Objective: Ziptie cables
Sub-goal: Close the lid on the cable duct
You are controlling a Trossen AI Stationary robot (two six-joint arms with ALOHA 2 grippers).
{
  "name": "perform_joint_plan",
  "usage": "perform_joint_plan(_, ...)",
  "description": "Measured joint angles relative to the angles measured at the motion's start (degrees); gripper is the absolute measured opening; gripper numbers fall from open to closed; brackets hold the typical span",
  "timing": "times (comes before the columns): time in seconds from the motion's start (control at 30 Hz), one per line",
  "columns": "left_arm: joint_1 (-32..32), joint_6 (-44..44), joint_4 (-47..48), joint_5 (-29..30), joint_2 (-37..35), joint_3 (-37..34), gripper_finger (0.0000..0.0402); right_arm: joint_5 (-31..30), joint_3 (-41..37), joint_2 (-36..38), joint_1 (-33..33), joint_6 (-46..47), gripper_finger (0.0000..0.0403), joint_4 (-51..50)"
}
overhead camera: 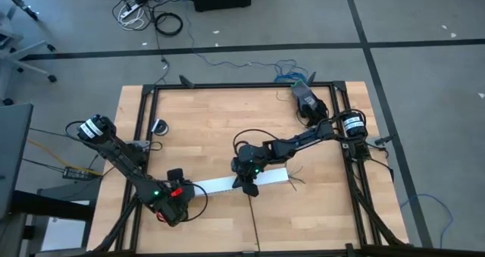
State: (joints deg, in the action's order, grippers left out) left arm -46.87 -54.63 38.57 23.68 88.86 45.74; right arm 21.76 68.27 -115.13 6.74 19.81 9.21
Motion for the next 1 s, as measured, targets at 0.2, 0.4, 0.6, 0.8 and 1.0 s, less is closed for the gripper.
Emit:
perform_joint_plan(0.2, 0.0, -0.1, 0.0, -0.7, 0.0, 0.0, 0.026, 0.6, 0.0, 0.0, 0.0, 0.0, 0.0, 0.0)
perform_joint_plan(0.4, 0.0, -0.9, 0.0, -1.4, 0.0, 0.0, 0.0269, 1.0, 0.0, -0.1, 0.0, 0.0, 0.0, 0.0)
perform_joint_plan(0.6, 0.0, 2.9, -2.1, 0.9, 0.0, 0.0, 0.027, 1.4, 0.0, -0.1, 0.0, 0.0, 0.0, -0.2)
perform_joint_plan(0.8, 0.9, 3.2, -2.1, 1.4, 0.0, 0.0, 0.0269, 1.6, 0.0, -0.1, 0.0, -0.5, 0.0, 0.0)
perform_joint_plan(1.0, 1.6, 3.4, -2.2, 2.0, 0.6, 0.0, 0.0268, 1.9, 0.0, -0.1, 0.0, -0.5, 0.0, 0.0)
